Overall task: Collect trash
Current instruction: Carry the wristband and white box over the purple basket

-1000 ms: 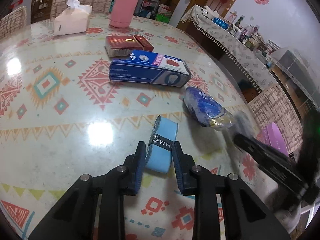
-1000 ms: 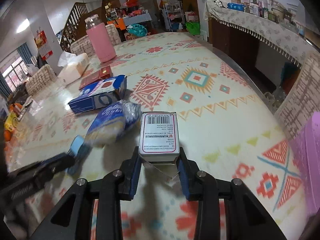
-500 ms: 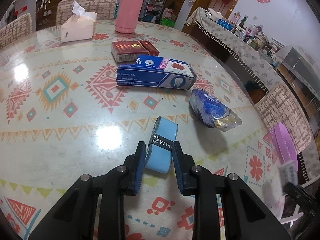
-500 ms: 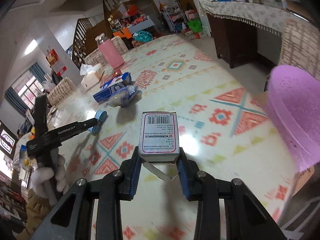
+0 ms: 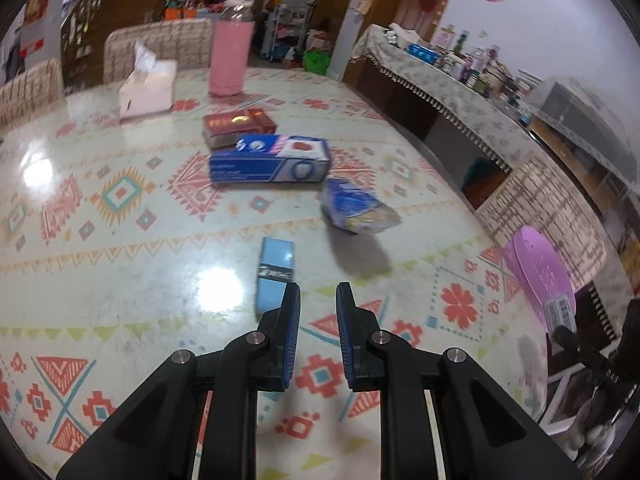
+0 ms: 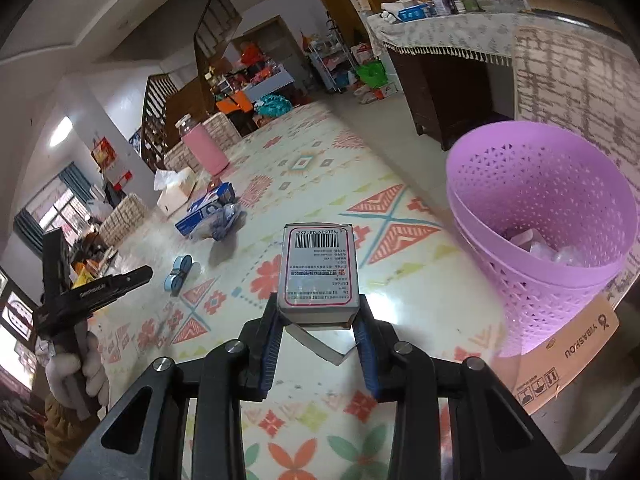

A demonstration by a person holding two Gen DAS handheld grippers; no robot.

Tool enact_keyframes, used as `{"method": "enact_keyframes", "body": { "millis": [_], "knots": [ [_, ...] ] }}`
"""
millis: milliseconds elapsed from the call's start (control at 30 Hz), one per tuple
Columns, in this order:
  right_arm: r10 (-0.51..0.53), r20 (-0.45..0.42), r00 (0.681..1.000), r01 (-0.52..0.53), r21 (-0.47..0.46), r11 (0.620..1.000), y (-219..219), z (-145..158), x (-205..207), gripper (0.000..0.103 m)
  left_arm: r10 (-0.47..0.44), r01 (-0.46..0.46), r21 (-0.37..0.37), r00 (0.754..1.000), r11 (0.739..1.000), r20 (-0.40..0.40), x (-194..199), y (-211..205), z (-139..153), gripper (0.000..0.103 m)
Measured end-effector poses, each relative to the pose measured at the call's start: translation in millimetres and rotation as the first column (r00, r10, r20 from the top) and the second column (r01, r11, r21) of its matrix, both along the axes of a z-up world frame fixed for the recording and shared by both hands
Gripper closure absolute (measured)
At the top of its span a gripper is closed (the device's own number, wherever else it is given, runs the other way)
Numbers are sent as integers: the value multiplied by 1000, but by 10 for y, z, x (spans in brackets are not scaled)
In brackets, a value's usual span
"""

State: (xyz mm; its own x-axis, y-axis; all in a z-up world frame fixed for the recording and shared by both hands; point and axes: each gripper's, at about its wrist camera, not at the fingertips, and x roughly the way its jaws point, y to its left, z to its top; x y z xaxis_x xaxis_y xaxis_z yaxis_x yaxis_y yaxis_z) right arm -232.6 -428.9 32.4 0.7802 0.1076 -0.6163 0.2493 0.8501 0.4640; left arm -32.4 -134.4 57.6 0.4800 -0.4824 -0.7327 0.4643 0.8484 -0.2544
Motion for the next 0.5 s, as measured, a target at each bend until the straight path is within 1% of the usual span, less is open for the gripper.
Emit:
{"method": "enact_keyframes", "body": {
  "millis": [100, 200, 267, 333, 400, 433, 467, 500],
  "knots": [
    [3, 10, 1000, -3, 14, 1000, -37, -31, -67, 66, -3, 3, -3, 1000, 1000, -5, -33, -33, 23, 86],
    [5, 12, 1000, -5, 29, 1000, -91, -69, -109, 66, 12, -13, -23, 999, 1000, -31, -14, -8, 8, 86],
    [6, 12, 1000, -7, 45, 999, -133, -102, -130, 66, 25, -26, -20, 999, 999, -37, -8, 0, -8, 86],
    [8, 14, 1000, -8, 57, 998, -165, -132, -136, 66, 36, -36, -4, 998, 999, -44, 12, -6, -41, 86],
    [11, 16, 1000, -12, 70, 997, -184, -162, -137, 65, 56, -54, 51, 997, 997, -44, 41, -48, -98, 85],
    [13, 17, 1000, -14, 74, 997, -185, -174, -143, 65, 60, -57, 76, 997, 995, -42, 62, -73, -134, 82],
    [16, 17, 1000, -17, 81, 997, -192, -191, -145, 65, 61, -57, 92, 997, 994, -41, 85, -88, -164, 60],
    [18, 17, 1000, -19, 85, 996, -192, -202, -156, 65, 66, -61, 111, 997, 992, -36, 120, -100, -204, 30]
  ]
}}
